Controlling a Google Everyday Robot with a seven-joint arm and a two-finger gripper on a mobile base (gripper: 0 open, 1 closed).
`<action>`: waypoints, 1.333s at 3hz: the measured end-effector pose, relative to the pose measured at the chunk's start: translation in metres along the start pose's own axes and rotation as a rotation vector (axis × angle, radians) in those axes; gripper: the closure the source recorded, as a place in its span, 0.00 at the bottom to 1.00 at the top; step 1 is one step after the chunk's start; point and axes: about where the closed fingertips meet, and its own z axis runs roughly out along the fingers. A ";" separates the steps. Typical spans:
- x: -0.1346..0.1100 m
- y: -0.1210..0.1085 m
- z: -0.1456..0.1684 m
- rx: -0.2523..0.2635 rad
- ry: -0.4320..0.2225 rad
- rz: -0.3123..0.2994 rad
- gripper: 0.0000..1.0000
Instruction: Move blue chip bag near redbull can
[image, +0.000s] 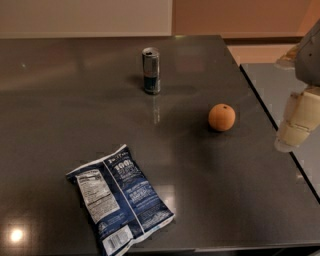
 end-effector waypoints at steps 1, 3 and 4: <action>-0.001 0.001 -0.001 0.000 -0.004 -0.004 0.00; -0.036 0.028 -0.007 -0.035 -0.132 -0.126 0.00; -0.071 0.058 -0.004 -0.089 -0.214 -0.221 0.00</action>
Offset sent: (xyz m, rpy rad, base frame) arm -0.0160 0.0255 0.0063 0.0714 -0.0110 0.1327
